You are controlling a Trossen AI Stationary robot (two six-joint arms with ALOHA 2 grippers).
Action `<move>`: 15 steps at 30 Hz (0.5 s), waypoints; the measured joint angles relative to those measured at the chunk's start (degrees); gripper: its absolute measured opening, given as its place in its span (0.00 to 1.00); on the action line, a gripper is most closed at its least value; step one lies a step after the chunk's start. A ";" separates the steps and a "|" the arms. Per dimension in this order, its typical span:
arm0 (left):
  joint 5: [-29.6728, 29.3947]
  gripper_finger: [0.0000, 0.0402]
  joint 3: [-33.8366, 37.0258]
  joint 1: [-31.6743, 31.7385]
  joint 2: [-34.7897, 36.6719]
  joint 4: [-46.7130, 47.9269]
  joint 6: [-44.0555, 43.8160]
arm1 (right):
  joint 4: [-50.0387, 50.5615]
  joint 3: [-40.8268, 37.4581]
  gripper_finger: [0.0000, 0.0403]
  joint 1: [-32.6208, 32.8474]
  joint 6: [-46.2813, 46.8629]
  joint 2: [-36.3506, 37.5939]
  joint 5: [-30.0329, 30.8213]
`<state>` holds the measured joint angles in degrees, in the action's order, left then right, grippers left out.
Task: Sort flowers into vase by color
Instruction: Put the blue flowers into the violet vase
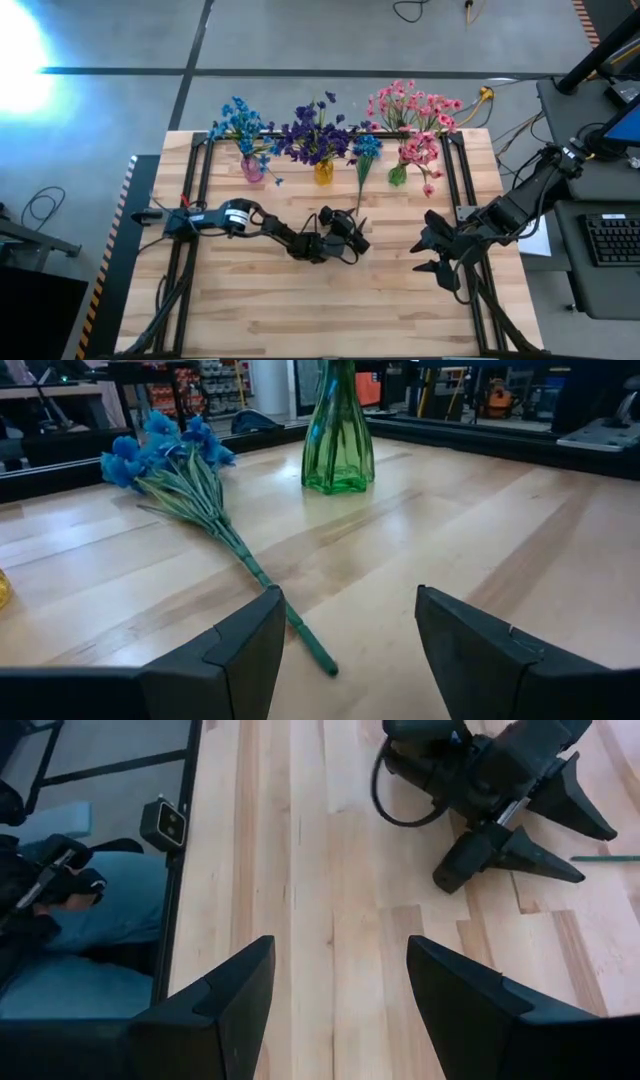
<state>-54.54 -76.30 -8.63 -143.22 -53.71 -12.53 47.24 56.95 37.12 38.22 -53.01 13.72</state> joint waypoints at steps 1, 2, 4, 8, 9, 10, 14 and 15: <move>0.00 0.52 -0.21 0.20 -0.37 -0.03 -0.13 | 0.00 0.00 0.54 0.00 0.00 0.00 0.00; -0.43 0.52 -0.29 0.39 -0.86 -0.57 -0.35 | 0.00 0.00 0.54 0.00 0.00 0.00 0.00; -0.59 0.52 -0.97 0.55 -1.55 -0.57 -0.59 | 0.00 0.00 0.54 0.00 0.02 -0.02 0.00; -0.55 0.52 -1.72 0.54 -1.84 -0.26 0.17 | 0.01 -0.02 0.54 0.00 0.04 -0.04 0.07; -0.43 0.52 -1.95 0.53 -1.90 -0.25 0.83 | 0.04 -0.02 0.54 0.00 0.04 -0.04 0.07; -0.32 0.52 -2.24 0.53 -1.94 -0.11 1.30 | 0.00 -0.02 0.54 0.00 0.04 -0.02 0.08; -0.63 0.52 -2.87 0.64 -2.03 0.79 -0.62 | 0.00 -0.02 0.54 0.00 -0.65 -0.02 0.50; -1.39 0.52 -2.92 0.70 -2.03 1.21 -2.56 | 0.00 -0.02 0.54 0.00 -0.76 -0.02 0.79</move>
<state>-55.93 -79.22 -7.93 -145.25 -52.49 -15.09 47.24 56.93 37.12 37.46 -53.04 14.51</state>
